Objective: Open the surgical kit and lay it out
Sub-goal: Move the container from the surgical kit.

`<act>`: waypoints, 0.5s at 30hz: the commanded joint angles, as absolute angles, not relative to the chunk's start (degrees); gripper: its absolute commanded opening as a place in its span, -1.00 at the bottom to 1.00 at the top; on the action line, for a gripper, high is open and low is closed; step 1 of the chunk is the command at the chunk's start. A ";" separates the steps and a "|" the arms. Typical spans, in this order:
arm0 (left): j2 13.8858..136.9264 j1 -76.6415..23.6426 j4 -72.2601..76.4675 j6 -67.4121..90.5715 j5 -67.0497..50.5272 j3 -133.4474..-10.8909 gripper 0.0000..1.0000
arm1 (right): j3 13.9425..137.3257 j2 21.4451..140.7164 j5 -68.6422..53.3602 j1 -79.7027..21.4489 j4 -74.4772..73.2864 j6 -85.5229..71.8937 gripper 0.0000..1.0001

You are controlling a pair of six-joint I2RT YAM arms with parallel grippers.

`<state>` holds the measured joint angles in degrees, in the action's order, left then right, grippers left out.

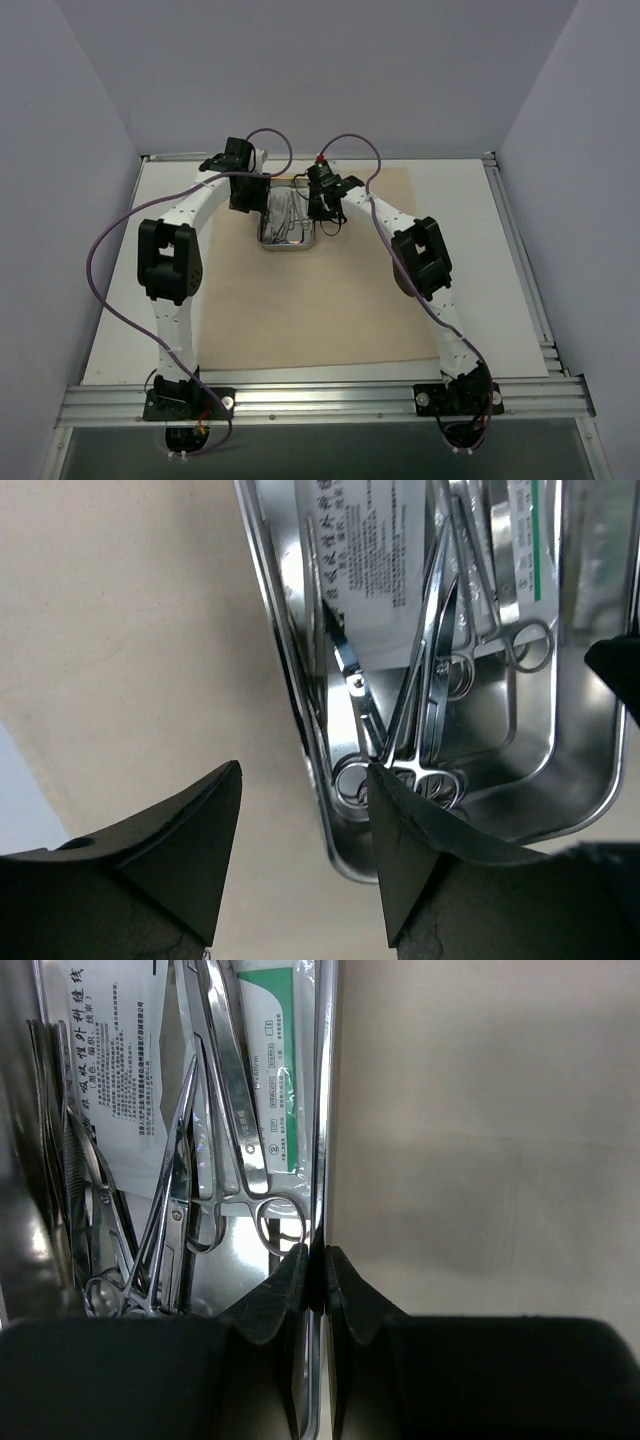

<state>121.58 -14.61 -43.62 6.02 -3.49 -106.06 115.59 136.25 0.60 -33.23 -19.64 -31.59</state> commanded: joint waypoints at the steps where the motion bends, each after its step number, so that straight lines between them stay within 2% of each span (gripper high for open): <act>1: 123.04 -14.68 -40.96 7.82 -3.43 -108.46 0.24 | 113.82 134.56 -4.04 -35.33 -22.59 -32.00 -0.92; 8: 126.03 -15.20 -40.61 7.12 1.13 -111.18 0.13 | 112.77 131.58 -4.31 -34.46 -23.47 -30.76 -0.57; 14: 127.61 -15.21 -39.20 6.94 5.27 -111.09 -0.05 | 110.74 127.71 -4.13 -32.09 -23.20 -30.76 -0.51; 15: 127.88 -15.29 -39.11 6.94 5.19 -111.35 -0.15 | 110.48 127.18 -3.96 -31.73 -23.03 -31.02 -0.51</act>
